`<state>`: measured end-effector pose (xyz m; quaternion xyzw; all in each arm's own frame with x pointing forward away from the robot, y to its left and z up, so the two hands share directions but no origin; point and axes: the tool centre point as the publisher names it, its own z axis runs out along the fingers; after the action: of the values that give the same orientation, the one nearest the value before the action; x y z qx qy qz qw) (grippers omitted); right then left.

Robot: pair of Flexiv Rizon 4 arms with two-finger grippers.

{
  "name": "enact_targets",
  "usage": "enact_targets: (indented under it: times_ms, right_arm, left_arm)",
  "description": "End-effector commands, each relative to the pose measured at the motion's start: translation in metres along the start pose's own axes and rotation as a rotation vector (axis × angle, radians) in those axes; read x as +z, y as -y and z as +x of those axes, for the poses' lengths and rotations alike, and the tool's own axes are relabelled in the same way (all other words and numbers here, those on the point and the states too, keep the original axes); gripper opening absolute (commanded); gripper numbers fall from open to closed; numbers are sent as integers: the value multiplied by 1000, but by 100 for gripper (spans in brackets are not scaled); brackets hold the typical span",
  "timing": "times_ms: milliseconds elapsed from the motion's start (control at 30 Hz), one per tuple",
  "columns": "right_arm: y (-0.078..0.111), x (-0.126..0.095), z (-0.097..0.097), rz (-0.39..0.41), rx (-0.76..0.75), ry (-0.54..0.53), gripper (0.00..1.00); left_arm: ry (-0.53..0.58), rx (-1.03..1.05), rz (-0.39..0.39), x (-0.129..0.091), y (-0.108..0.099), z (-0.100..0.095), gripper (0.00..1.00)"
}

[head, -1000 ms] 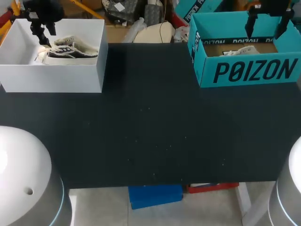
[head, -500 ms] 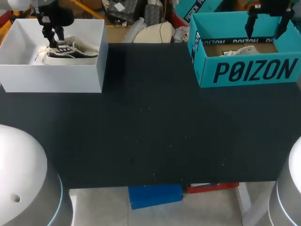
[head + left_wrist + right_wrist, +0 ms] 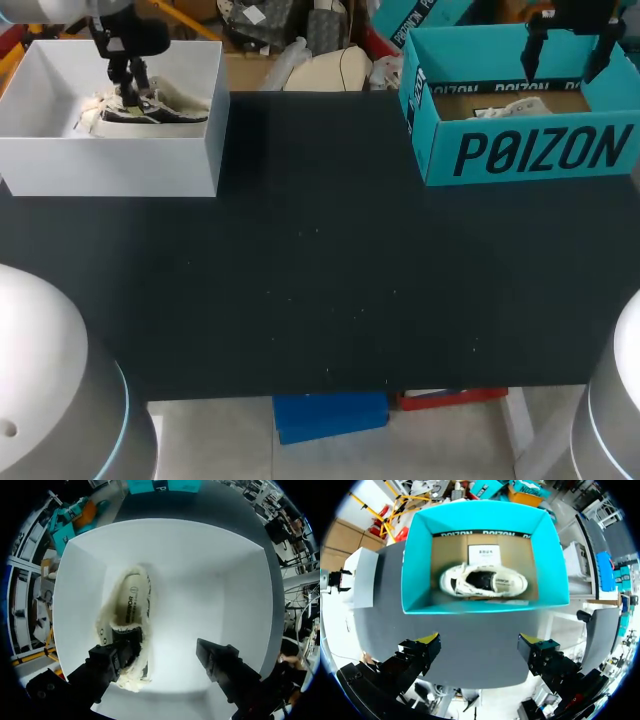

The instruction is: Take the shoe out of the shoebox, open the shoe tongue, remove and reinsert the insole, then place the shoe into the shoebox

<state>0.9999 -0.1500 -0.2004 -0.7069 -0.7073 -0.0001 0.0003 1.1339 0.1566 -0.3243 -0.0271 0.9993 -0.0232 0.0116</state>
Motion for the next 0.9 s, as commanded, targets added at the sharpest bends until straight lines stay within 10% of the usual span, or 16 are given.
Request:
enact_targets:
  times_ms: [33, 633, 833, 900]
  right_arm:
    - [0, 0, 0, 0, 0, 0, 100]
    - [0, 0, 0, 0, 0, 0, 100]
    - [0, 0, 0, 0, 0, 0, 100]
    - [0, 0, 0, 0, 0, 0, 100]
  left_arm:
    - [-3, 3, -1, -2, 1, -2, 100]
    - [-19, 8, -3, -2, -2, -6, 100]
    - [-26, 49, -28, 1, -5, -16, 51]
    - [-34, 66, -40, 4, -6, -18, 48]
